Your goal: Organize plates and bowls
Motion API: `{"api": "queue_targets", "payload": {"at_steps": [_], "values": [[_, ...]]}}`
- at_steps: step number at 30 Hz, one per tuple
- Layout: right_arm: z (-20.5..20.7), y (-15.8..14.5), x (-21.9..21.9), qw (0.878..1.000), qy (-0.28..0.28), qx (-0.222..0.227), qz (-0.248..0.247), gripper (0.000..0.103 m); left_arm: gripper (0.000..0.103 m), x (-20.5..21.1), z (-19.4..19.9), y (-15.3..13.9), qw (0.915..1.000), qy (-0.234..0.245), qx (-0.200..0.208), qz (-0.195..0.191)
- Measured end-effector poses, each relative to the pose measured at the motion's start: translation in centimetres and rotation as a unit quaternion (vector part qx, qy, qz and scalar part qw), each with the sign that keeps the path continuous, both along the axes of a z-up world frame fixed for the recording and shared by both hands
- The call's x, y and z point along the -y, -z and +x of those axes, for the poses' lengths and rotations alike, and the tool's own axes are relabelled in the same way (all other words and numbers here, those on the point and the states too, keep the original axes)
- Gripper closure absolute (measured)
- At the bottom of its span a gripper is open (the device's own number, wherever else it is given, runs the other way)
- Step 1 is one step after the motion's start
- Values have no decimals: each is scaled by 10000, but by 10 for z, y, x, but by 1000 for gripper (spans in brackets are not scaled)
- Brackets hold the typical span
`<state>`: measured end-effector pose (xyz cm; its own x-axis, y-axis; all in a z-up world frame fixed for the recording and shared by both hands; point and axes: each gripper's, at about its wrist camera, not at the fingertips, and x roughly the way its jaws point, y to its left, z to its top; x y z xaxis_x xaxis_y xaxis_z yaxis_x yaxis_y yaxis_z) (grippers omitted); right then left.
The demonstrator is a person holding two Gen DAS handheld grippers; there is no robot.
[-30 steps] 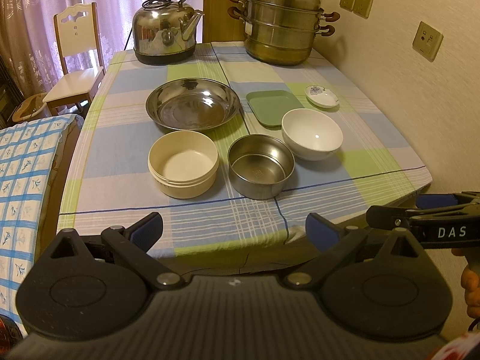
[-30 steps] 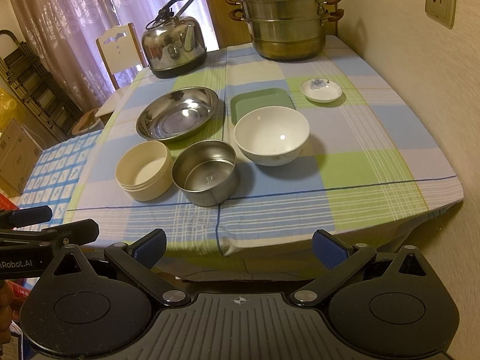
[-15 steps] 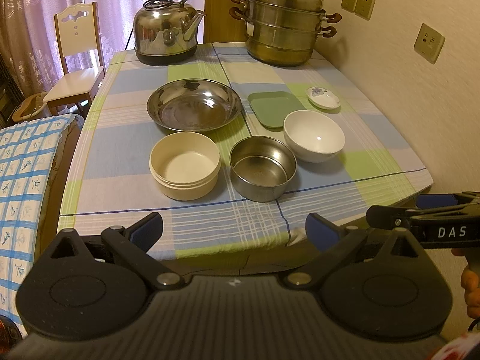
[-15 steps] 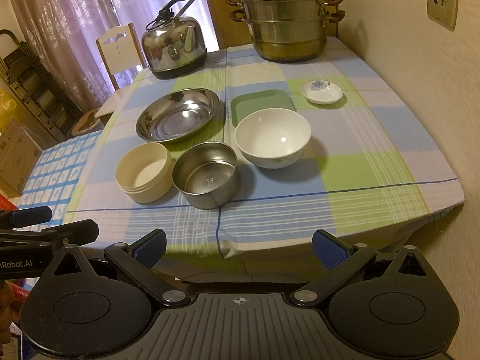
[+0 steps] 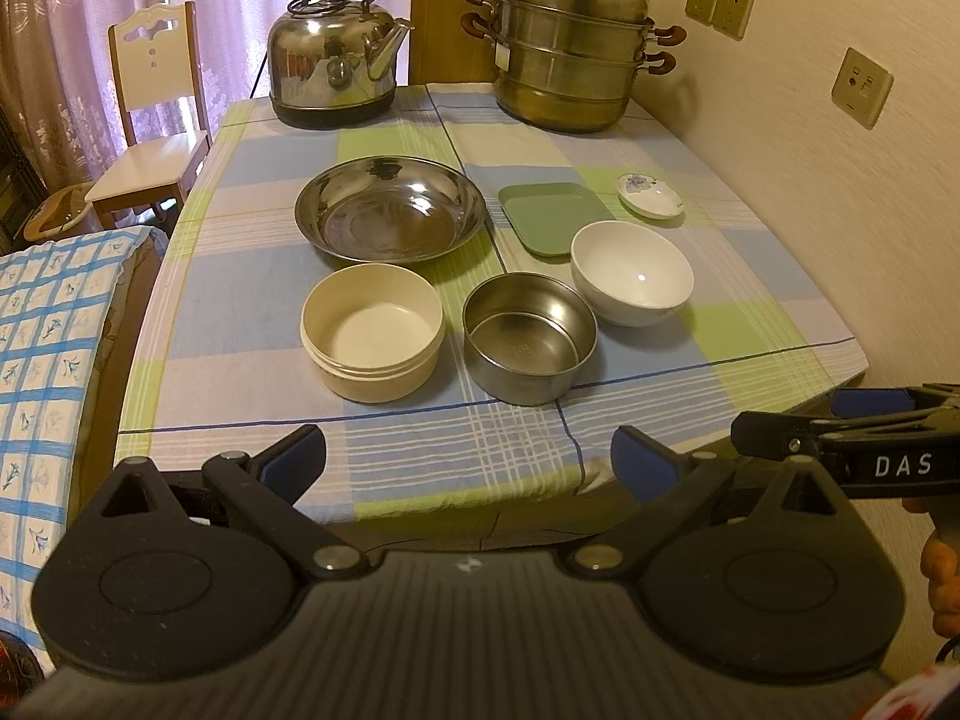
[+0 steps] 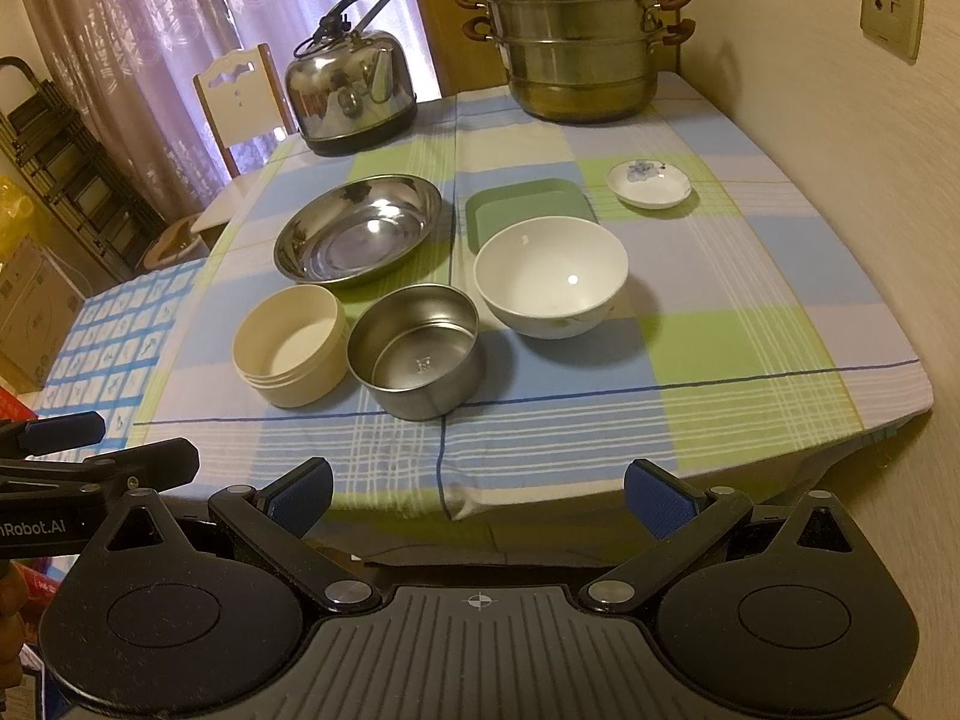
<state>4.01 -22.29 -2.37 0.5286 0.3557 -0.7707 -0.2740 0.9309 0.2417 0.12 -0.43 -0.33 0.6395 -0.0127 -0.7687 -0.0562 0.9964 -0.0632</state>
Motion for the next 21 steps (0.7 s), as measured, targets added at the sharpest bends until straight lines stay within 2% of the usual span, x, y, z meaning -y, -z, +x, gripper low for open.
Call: {"api": "queue_targets", "payload": {"at_steps": [21], "values": [[3,-6,-3,10000,75,2,33,0,2,-16,14,1,10000,14,-24,-58]]}}
